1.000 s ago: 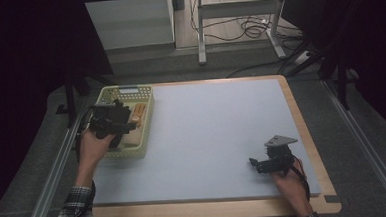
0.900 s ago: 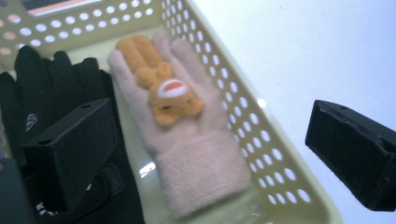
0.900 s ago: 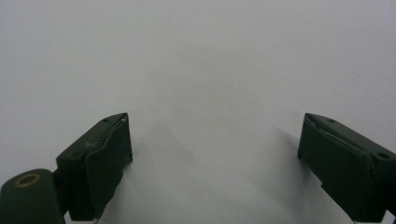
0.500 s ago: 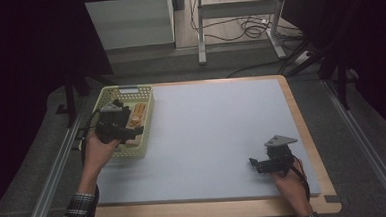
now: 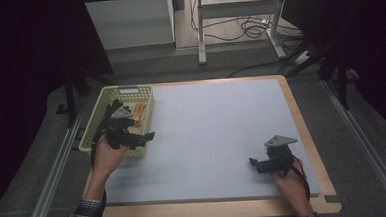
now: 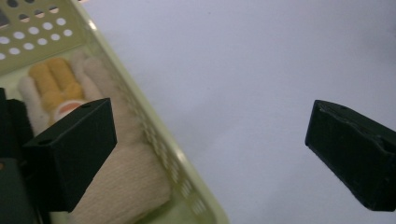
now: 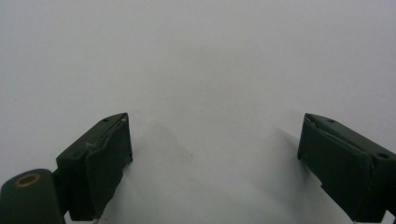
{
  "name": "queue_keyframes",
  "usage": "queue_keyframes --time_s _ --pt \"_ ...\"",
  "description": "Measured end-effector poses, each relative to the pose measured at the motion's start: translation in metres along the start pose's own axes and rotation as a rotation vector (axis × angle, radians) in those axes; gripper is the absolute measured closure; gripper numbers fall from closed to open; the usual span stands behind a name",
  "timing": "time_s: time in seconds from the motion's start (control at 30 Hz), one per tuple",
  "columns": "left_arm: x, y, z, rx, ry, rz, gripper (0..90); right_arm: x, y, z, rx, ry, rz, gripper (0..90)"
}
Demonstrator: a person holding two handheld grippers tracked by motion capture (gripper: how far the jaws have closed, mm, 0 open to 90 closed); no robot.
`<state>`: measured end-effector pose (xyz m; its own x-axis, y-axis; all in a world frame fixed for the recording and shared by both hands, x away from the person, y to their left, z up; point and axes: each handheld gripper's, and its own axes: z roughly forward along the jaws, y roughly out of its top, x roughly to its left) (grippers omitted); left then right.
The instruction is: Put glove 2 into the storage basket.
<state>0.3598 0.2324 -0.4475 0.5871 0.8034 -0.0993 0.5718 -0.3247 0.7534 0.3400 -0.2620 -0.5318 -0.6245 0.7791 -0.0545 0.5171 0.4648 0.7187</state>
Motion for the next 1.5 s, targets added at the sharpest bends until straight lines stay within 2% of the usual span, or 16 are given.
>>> queue_keyframes --time_s 0.23,0.7,1.5 --pt "-0.013 -0.001 0.005 -0.006 -0.025 0.029 2.4 0.0 0.0 0.0 -0.001 -0.001 0.0 9.6" --pt "-0.034 -0.005 0.015 -0.018 -0.069 0.061 2.4 0.0 0.0 0.0 0.0 -0.001 0.0 9.6" --pt "-0.06 -0.016 0.033 -0.036 -0.127 0.079 2.4 0.0 0.0 0.0 -0.001 0.0 0.0 9.6"
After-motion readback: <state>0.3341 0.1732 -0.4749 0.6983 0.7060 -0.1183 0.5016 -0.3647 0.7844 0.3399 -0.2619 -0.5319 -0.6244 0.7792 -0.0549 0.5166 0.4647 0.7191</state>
